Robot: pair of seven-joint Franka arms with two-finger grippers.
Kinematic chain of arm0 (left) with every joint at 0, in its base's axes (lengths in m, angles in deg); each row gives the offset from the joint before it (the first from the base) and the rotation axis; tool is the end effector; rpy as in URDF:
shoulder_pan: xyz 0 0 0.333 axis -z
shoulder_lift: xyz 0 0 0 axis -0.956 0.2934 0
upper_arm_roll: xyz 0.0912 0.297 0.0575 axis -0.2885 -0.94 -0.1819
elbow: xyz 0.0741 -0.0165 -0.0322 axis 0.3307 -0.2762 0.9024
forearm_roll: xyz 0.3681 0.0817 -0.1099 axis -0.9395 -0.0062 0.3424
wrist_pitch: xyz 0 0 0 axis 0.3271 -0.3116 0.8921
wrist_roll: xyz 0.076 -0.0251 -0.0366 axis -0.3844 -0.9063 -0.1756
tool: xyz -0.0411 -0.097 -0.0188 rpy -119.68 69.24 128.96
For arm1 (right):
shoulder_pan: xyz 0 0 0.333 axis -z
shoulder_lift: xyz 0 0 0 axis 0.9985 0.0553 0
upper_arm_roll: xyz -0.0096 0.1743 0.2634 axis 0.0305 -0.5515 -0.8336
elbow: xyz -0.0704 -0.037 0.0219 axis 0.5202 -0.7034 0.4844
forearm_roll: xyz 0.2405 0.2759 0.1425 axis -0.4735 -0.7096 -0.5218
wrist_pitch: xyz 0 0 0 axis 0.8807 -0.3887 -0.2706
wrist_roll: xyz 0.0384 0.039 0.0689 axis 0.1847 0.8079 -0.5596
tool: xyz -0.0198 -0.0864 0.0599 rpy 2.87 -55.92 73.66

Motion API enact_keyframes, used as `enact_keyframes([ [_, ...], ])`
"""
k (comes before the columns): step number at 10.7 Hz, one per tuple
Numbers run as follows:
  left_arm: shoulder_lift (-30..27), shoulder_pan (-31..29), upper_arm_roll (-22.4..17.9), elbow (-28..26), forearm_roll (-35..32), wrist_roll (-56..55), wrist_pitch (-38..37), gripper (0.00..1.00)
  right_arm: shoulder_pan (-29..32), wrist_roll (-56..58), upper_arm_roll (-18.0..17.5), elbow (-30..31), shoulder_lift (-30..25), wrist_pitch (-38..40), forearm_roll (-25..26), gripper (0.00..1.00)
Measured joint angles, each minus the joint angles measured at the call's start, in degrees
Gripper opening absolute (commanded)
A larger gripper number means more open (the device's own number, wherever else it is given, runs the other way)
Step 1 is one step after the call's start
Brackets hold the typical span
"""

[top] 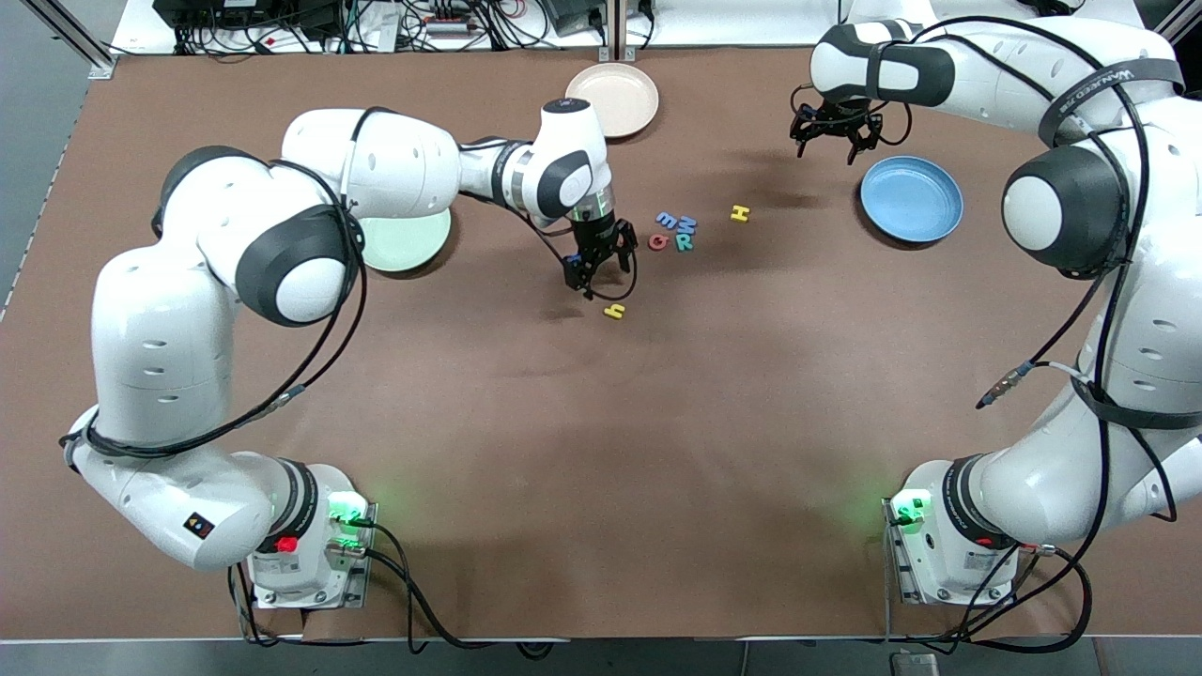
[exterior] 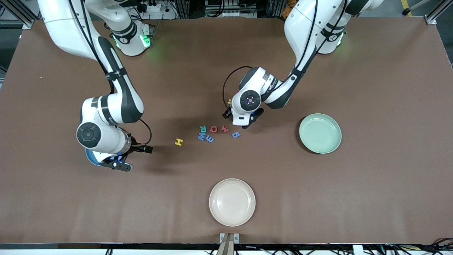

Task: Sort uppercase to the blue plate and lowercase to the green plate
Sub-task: 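Lower the right gripper over the H while the left gripper lowers over the h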

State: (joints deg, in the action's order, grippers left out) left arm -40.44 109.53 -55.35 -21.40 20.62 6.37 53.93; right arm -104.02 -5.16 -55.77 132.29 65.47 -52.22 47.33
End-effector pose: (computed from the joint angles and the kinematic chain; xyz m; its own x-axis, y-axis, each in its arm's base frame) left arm 0.4339 -0.4819 0.1826 0.6526 0.6582 -0.3754 0.6541 -0.7394 -0.1595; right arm 0.6457 0.1447 0.2663 0.9640 -0.2286 -0.1356 -0.2272 -0.9735 0.0253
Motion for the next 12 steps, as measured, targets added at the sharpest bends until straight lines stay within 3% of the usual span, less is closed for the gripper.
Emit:
enact_keyframes([
  [2,-1.1,0.0,0.5,-1.5,2.3,0.0,-0.1,0.8,0.0,0.0,0.0,-0.3,0.4,0.0,0.0,1.0],
  [8,-1.2,-0.1,0.5,-3.0,4.5,0.0,2.1,0.76,-0.9,-3.6,-0.3,-1.1,1.8,-0.7,-3.3,1.0],
  [12,-0.7,-0.1,0.6,-4.8,5.1,0.1,4.3,0.74,-7.2,-13.2,-0.6,-4.5,6.0,-1.3,-3.3,1.0],
])
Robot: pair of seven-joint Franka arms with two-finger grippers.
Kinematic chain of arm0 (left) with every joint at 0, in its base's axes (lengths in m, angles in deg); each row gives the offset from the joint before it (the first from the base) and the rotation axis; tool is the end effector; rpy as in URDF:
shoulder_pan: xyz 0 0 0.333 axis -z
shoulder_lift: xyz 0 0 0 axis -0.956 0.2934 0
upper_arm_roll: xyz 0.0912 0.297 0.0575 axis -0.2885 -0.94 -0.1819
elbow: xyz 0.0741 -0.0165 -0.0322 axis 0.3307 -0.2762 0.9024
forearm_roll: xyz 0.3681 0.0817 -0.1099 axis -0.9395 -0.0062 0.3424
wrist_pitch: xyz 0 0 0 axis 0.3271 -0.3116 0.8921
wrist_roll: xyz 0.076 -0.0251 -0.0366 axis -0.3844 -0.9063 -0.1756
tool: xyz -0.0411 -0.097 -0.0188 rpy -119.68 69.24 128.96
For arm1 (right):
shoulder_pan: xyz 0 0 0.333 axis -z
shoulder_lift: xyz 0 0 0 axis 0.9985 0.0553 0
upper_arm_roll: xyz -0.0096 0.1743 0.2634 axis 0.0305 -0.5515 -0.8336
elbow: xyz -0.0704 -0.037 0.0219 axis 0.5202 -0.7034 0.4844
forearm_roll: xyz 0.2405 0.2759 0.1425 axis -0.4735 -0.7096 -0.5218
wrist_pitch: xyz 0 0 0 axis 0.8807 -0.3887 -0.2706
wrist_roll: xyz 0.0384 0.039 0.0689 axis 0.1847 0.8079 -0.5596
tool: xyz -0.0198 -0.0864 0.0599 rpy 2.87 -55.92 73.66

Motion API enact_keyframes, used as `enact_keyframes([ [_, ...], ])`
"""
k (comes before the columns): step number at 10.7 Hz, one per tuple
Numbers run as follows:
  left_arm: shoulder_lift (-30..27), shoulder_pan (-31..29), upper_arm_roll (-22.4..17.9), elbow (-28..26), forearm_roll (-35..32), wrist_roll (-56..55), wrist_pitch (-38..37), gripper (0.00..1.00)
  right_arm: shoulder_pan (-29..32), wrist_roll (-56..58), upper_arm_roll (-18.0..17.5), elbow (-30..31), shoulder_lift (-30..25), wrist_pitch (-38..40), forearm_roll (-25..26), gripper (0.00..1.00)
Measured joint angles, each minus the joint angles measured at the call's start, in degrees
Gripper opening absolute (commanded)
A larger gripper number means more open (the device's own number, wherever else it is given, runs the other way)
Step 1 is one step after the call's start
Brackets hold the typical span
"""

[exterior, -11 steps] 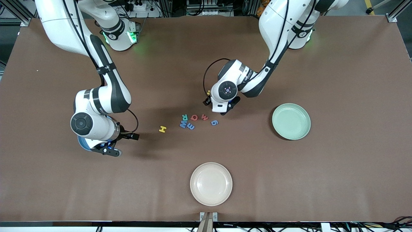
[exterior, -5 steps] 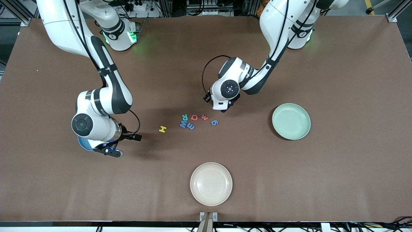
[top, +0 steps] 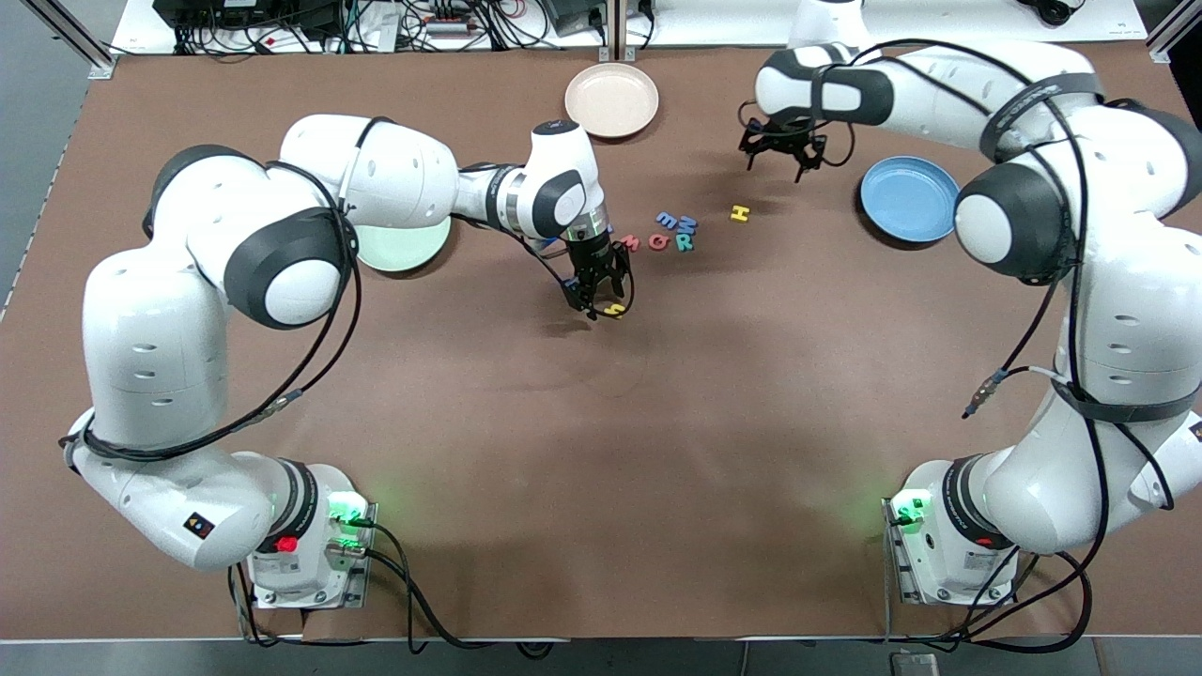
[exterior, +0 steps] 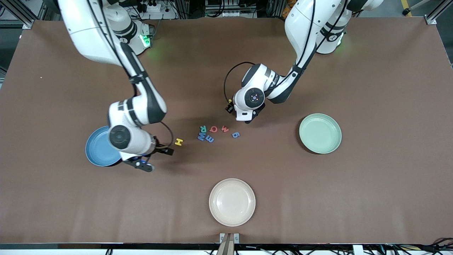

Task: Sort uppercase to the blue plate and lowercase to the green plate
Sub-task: 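Lower the right gripper over the H while the left gripper lowers over the h, then close the right gripper on the H while the left gripper closes on the h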

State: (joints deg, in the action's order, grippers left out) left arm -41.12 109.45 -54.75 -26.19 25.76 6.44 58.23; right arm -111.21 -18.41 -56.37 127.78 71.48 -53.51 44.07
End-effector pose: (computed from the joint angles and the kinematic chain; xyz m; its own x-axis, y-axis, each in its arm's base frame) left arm 0.4155 -0.4735 0.1644 0.5864 0.6964 -0.4137 0.7019 -0.6918 -0.1696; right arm 0.6354 0.2394 0.2308 0.9246 -0.3485 -0.1536 -0.3488 -0.9368 0.0261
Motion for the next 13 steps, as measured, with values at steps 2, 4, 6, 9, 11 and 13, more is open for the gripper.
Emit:
enact_keyframes([
  [2,0.1,0.1,0.0,-0.1,1.4,0.0,0.2,0.65,-1.0,-1.1,0.0,-0.2,1.5,-1.2,0.0,1.0],
  [4,0.2,0.2,0.1,-0.1,3.2,0.0,0.2,0.64,-1.7,-1.4,0.0,-0.2,3.1,-2.8,0.1,1.0],
  [6,0.5,0.6,0.2,-0.1,3.6,0.0,0.7,0.61,-2.5,-1.1,0.0,-0.2,4.4,-3.3,0.6,1.0],
  [9,0.8,0.7,0.2,-0.1,4.3,0.0,1.8,0.58,-3.5,-0.9,0.0,-0.2,4.6,-3.3,1.0,1.0],
  [11,0.8,0.8,0.2,-0.1,4.3,0.0,2.9,0.56,-3.8,-0.8,0.0,0.0,4.7,-3.2,1.0,1.0],
  [13,0.9,0.8,0.2,-0.2,4.3,0.0,3.8,0.31,-3.8,-0.2,-0.1,0.9,4.7,-4.5,1.0,1.0],
])
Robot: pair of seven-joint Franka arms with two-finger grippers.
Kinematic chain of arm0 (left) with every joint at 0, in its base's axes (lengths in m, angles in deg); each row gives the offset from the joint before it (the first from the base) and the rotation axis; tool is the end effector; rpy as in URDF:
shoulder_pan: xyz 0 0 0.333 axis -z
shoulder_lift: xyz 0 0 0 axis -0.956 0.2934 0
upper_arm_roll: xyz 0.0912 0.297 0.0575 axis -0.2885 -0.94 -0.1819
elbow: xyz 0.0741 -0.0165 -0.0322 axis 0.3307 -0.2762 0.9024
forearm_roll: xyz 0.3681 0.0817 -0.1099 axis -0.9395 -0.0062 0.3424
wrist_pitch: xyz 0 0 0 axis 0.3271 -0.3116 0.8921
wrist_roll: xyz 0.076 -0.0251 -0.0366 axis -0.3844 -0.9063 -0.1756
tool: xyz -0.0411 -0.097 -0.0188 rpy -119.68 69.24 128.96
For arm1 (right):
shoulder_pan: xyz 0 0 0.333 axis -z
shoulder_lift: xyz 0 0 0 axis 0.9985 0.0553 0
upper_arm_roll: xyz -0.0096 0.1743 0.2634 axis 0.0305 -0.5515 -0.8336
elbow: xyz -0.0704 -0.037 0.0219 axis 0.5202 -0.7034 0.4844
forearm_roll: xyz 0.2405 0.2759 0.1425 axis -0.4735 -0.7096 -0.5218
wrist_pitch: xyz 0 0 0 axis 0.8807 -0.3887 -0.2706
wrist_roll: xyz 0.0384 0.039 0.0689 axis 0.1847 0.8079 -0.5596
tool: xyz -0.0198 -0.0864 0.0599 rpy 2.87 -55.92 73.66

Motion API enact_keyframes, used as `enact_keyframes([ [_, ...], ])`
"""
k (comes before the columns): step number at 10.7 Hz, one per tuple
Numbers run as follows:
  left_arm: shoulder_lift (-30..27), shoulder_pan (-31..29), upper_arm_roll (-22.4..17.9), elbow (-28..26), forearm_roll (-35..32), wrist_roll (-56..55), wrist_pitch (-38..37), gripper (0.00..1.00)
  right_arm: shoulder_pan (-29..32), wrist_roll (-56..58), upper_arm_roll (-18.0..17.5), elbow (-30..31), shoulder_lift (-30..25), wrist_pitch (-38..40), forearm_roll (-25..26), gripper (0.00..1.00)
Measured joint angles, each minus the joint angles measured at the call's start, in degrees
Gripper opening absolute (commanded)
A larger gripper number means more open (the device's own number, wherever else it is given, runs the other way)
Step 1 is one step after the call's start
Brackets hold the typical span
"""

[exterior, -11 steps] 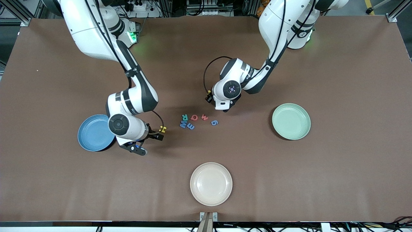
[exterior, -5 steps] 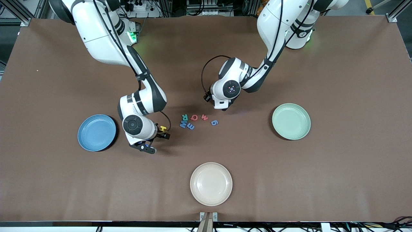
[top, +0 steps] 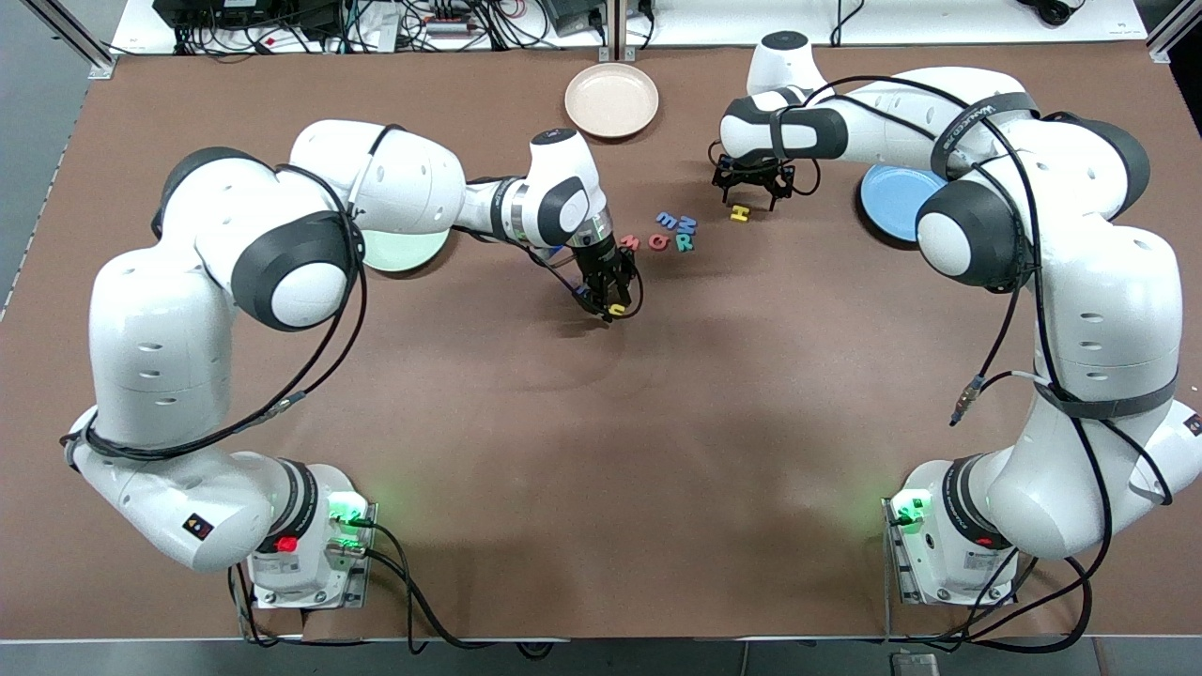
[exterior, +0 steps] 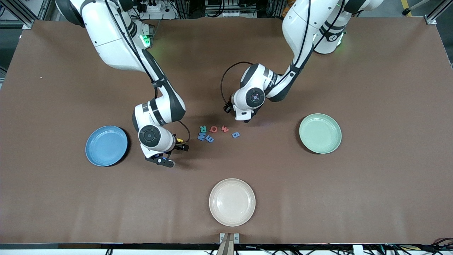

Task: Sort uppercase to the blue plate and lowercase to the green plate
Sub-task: 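Close the right gripper on the H while the left gripper closes on the h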

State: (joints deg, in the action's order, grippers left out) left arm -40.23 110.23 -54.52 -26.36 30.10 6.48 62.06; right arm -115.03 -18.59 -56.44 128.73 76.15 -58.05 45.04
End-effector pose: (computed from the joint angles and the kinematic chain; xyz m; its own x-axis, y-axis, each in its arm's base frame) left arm 0.4120 -0.4819 0.1581 0.5397 0.7158 -0.4432 0.7471 -0.6498 -0.1397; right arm 0.6130 0.2764 0.1746 0.9458 -0.2871 -0.1520 -0.2814 -0.9578 0.0584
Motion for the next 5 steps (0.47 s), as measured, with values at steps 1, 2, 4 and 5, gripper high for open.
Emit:
enact_keyframes([
  [1,0.0,0.0,0.0,0.0,0.0,0.0,0.5,0.26,0.0,0.0,-0.3,1.1,-0.1,-2.0,-0.4,1.0],
  [2,0.0,0.0,0.0,0.1,0.0,0.0,0.6,0.25,0.0,0.0,-0.7,2.1,-0.3,-3.3,-1.0,1.0],
  [4,0.0,0.0,0.0,0.1,0.0,0.0,0.6,0.22,-0.1,0.0,-0.9,2.8,-0.7,-3.8,-1.7,1.0],
  [5,0.0,0.0,0.0,0.1,0.0,0.0,0.6,0.2,-0.1,0.0,-0.9,2.8,-0.8,-3.8,-1.8,1.0],
])
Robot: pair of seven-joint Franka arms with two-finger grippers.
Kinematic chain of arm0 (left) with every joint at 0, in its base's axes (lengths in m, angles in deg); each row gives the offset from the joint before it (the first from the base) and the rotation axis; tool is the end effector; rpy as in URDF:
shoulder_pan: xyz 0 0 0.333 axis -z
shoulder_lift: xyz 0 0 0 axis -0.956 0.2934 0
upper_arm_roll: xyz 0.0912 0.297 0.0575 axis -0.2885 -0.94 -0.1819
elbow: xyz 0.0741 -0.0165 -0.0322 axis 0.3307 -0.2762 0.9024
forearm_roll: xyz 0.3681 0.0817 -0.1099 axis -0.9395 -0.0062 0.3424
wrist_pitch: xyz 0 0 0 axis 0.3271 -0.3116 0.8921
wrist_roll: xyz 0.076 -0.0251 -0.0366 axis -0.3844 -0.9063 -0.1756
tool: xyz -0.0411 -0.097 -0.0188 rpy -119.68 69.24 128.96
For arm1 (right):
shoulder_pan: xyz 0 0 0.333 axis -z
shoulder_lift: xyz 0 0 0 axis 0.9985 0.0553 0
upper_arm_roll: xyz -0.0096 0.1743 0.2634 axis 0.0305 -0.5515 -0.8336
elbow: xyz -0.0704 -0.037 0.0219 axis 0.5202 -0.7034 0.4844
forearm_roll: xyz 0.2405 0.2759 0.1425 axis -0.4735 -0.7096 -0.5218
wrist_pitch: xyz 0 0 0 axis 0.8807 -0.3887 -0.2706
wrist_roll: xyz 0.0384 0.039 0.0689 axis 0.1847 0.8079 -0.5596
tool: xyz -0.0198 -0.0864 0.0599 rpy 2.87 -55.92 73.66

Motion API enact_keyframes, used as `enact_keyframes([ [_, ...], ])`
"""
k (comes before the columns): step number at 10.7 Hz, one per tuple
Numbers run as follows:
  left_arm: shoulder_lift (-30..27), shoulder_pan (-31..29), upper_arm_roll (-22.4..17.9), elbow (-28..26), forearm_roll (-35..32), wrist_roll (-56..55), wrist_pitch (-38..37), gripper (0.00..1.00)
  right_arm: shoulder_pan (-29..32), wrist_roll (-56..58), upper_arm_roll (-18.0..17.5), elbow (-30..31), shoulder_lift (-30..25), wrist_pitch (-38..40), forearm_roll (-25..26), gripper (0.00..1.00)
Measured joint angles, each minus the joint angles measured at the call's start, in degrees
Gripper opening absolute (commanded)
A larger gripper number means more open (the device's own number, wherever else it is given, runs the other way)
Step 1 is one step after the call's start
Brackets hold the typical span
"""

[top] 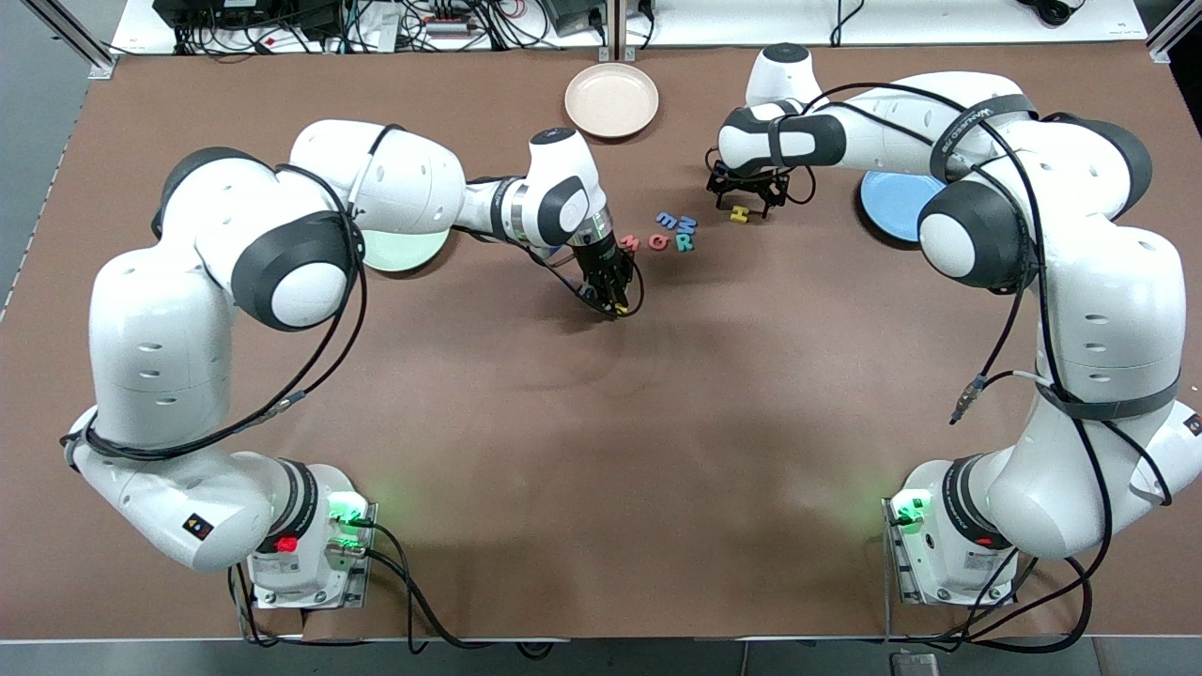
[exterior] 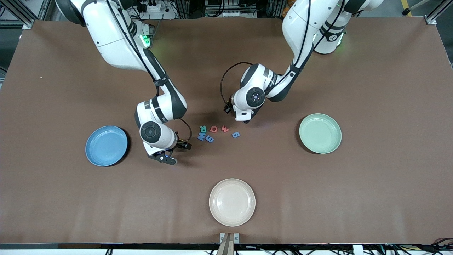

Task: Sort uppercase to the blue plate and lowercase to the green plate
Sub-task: 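Close the right gripper on the H while the left gripper closes on the h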

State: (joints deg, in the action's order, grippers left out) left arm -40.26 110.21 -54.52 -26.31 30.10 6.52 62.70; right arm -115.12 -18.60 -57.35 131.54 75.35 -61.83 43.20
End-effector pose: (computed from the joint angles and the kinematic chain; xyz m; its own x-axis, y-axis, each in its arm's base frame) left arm 0.4139 -0.4823 0.1593 0.5413 0.7158 -0.4411 0.7513 -0.6473 -0.1284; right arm 0.6029 0.2822 0.1689 0.9435 -0.2971 -0.1465 -0.2977 -0.9545 0.0184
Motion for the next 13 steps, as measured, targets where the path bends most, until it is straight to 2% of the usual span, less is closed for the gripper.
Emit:
enact_keyframes([
  [6,-0.9,-0.2,-0.1,0.1,0.0,1.8,-0.5,0.16,0.2,0.0,0.1,0.8,-1.3,0.9,0.0,1.0],
  [8,-2.6,-1.0,-0.9,0.1,-0.1,5.1,-4.4,0.13,0.2,0.0,0.1,1.1,-1.3,0.9,0.0,1.0],
  [11,-5.6,-2.3,-6.6,0.0,-1.8,12.2,-13.2,0.13,0.2,0.0,0.1,1.3,-1.3,0.9,0.0,1.0],
  [13,-6.7,-4.4,-9.7,-0.1,-6.0,16.5,-18.8,0.13,0.2,0.0,0.2,1.4,-1.3,0.8,-0.1,1.0],
])
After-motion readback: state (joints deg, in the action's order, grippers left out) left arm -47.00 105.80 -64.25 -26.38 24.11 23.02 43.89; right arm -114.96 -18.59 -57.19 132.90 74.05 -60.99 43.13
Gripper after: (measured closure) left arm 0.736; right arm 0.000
